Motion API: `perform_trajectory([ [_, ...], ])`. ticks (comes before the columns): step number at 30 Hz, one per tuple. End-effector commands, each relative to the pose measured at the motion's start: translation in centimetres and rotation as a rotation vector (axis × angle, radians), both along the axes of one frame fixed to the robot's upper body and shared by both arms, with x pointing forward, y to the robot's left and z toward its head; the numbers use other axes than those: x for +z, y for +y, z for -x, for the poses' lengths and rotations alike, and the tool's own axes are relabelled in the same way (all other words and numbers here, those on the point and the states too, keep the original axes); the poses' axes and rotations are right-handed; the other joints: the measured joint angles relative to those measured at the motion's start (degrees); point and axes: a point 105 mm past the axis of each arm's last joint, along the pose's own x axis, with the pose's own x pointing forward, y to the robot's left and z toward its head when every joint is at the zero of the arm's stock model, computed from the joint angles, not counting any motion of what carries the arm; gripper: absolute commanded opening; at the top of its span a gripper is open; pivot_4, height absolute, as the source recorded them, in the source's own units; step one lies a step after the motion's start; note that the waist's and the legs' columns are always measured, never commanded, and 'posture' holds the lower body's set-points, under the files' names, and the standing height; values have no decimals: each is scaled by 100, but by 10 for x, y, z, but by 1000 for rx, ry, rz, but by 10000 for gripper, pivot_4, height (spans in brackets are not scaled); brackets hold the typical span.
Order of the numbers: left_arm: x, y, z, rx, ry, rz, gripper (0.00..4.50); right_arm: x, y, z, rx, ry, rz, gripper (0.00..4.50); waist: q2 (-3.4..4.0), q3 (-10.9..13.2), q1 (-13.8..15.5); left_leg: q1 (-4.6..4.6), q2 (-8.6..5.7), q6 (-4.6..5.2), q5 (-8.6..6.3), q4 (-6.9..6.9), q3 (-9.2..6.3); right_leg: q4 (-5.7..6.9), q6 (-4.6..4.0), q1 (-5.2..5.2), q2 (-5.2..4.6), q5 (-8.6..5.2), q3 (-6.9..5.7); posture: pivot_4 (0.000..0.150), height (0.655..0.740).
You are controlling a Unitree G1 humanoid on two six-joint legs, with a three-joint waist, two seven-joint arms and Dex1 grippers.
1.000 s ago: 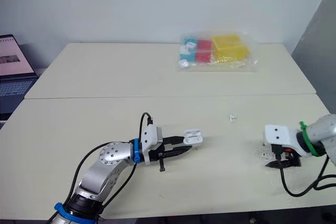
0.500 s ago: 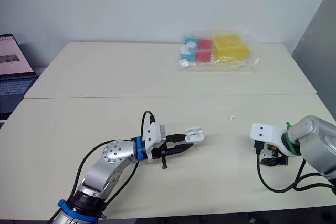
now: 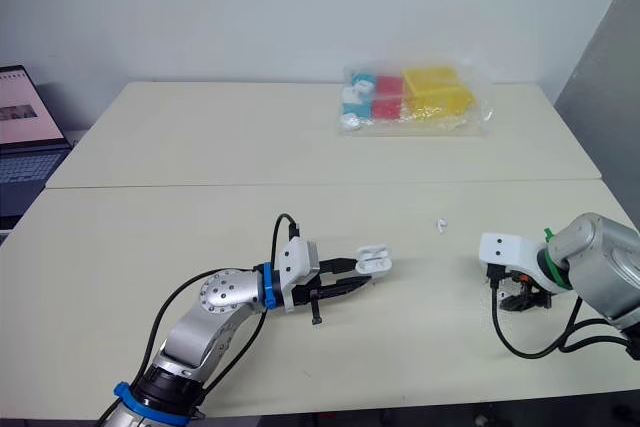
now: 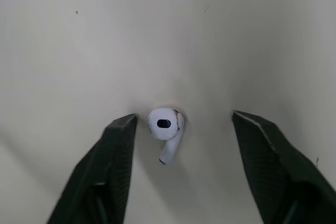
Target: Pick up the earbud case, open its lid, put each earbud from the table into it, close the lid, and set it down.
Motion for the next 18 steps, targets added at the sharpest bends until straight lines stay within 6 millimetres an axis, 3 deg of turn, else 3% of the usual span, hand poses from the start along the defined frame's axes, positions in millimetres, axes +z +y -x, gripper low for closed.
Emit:
perform_trajectory([
  [1,7,-5,2,-19,-39,19,7741,2,0,0,9,6,8,15384,0,0,0,0,0,0,0,0,0,0,0,0,0,0,0,1500,7400],
  [4,5,-6,2,-19,-39,20,7741,2,3,4,34,21,9,4865,0,0,0,0,0,0,0,0,1,0,0,0,0,0,1,1500,7400],
  [5,5,-7,1,-19,-39,21,7741,2,3,4,37,22,9,4204,0,0,0,0,-1,0,0,0,1,0,0,0,0,0,1,1500,7400],
  [11,3,-6,0,-9,-35,29,7741,14,7,-1,65,-20,-1,4220,0,0,0,0,0,0,0,-1,0,0,0,0,1,0,0,1500,7400],
  [14,6,-5,-3,15,-28,60,7741,37,20,-4,139,-99,-55,4220,2,1,0,0,0,0,0,-1,1,1,0,-1,1,0,1,1500,7400],
  [18,16,-3,-6,37,-16,137,7741,76,56,3,212,-213,-279,4220,2,1,-5,-1,1,0,0,-2,0,1,0,-2,1,0,2,1500,7400],
])
